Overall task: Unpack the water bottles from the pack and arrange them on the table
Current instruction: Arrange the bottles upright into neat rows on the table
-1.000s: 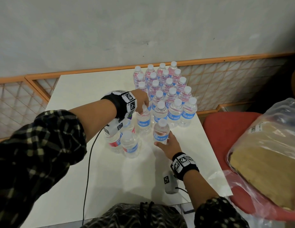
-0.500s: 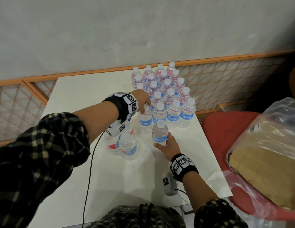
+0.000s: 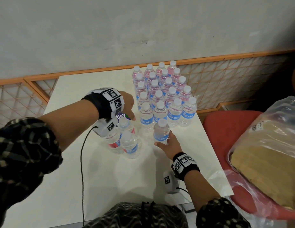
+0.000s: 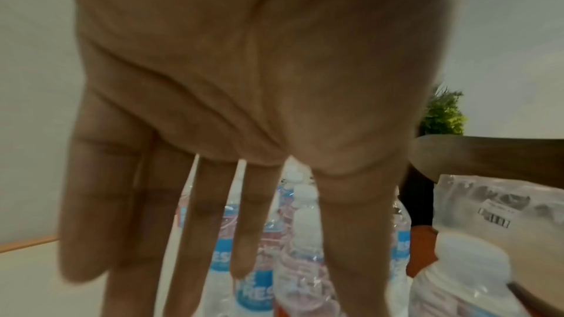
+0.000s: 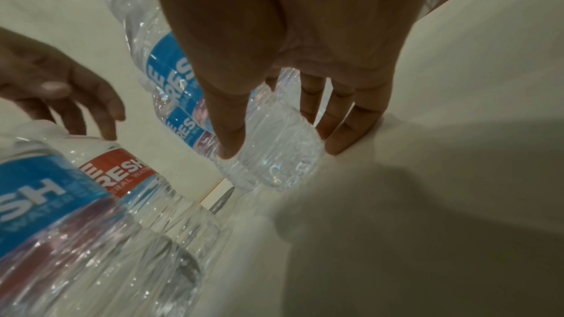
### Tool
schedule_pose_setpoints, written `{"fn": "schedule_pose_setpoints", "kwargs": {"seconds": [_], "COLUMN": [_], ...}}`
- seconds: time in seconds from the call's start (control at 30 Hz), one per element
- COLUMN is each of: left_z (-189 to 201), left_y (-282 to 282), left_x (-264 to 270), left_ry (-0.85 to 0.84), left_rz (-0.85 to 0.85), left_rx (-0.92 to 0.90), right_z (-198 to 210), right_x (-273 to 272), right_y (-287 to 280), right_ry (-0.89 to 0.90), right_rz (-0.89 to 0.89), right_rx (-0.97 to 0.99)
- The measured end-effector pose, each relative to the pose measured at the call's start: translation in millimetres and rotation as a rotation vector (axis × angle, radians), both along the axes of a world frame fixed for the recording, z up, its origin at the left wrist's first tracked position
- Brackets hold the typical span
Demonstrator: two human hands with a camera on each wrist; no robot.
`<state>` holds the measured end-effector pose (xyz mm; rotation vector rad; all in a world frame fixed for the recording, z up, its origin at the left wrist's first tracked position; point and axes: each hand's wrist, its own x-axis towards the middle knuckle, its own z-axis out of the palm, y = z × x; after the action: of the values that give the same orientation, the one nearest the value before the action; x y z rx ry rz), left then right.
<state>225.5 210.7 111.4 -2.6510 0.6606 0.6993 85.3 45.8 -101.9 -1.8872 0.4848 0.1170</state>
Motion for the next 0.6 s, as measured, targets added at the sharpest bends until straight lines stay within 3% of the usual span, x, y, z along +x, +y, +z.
{"fn": "schedule_pose_setpoints", "kwargs": {"seconds": [0.1, 0.17, 0.4, 0.6], "left_z": [-7, -11, -9, -10], "left_y": [11, 15, -2, -35], "left_x": [-4, -7, -14, -31], "left_ry": [0.151, 0.254, 0.18, 0.192], "left_rz": [0.052, 0.115, -0.043, -0.17], "left_rx": [0.059, -0.018, -0.193, -0.276], "right_z": [1, 1, 10, 14], "right_x": [0, 0, -4, -16], "right_y": [0, 1, -2, -26], "right_ry": [-0.01, -0.011, -0.003, -0.034], "right_rz": [0.001, 0.003, -0.011, -0.14], "right_rx": [0.005, 0.008, -0.005, 0.047]}}
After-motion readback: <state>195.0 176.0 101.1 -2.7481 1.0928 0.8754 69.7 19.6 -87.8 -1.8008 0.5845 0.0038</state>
